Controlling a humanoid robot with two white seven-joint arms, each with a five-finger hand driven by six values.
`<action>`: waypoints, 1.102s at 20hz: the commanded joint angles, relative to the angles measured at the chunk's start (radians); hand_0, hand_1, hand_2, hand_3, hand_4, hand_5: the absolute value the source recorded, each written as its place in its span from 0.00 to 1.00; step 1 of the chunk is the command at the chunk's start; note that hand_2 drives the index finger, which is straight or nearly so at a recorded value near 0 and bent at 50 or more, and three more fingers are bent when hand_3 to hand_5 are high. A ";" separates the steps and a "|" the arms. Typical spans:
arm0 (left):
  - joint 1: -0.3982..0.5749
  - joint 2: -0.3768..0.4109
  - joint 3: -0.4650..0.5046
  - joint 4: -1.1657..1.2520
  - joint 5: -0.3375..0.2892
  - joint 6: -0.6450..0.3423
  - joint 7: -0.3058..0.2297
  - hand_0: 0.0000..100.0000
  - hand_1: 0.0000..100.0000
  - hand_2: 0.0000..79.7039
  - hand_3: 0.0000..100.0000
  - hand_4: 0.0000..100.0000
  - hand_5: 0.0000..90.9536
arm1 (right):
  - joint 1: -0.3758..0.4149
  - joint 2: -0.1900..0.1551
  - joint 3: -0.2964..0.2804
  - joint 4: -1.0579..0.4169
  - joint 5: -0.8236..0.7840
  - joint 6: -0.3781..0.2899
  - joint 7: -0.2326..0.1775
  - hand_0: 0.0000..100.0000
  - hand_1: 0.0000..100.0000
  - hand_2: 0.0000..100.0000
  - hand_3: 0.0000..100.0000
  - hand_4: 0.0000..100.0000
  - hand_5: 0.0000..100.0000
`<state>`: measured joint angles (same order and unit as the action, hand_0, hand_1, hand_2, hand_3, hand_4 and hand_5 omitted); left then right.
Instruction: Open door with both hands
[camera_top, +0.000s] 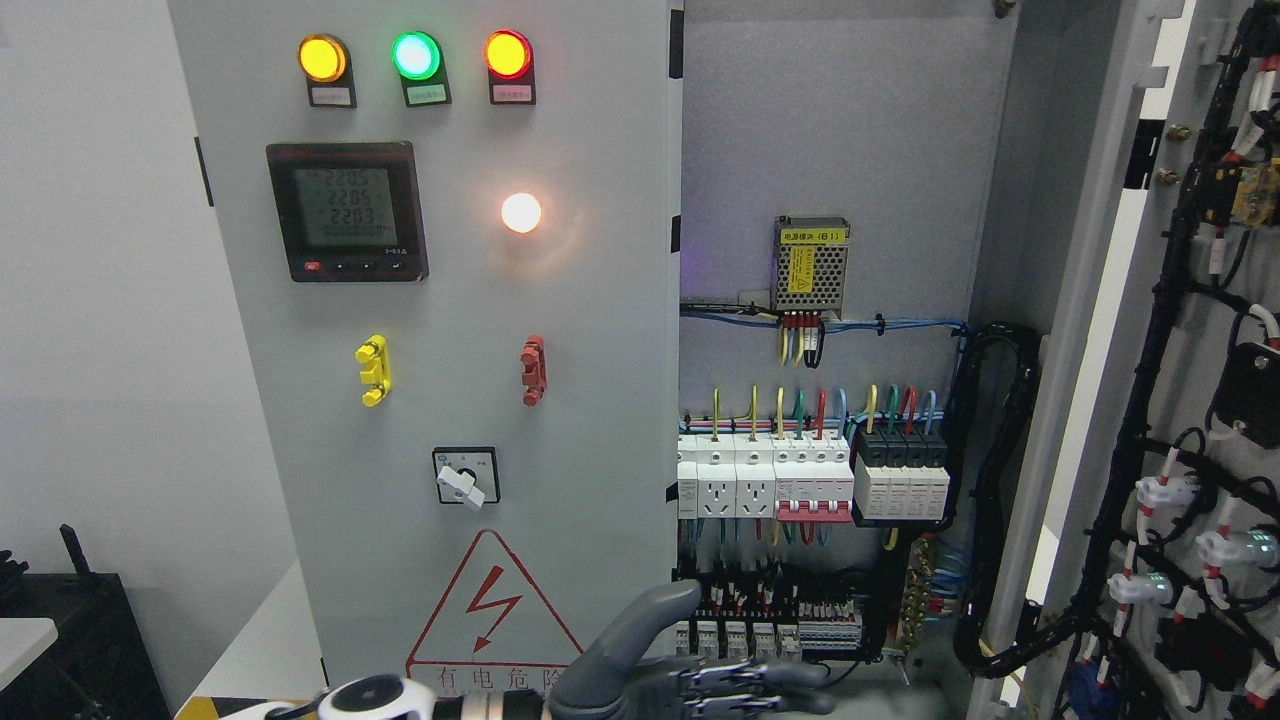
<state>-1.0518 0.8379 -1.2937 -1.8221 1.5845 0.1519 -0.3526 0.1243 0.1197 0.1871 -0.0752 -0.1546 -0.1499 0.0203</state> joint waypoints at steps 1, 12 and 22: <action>0.225 0.501 0.001 -0.097 -0.064 -0.006 -0.025 0.00 0.00 0.00 0.00 0.03 0.00 | 0.000 0.000 0.000 0.000 0.001 0.000 0.000 0.00 0.00 0.00 0.00 0.00 0.00; 0.723 0.512 0.011 0.211 -0.325 -0.049 -0.022 0.00 0.00 0.00 0.00 0.03 0.00 | 0.000 0.000 0.000 0.000 0.000 0.001 0.000 0.00 0.00 0.00 0.00 0.00 0.00; 1.295 0.181 0.299 0.616 -0.552 -0.224 0.035 0.00 0.00 0.00 0.00 0.03 0.00 | 0.000 0.000 0.000 0.000 0.000 0.000 0.000 0.00 0.00 0.00 0.00 0.00 0.00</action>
<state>-0.0944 1.1845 -1.2420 -1.5308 1.1743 -0.0595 -0.3301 0.1243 0.1195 0.1871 -0.0752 -0.1546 -0.1500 0.0187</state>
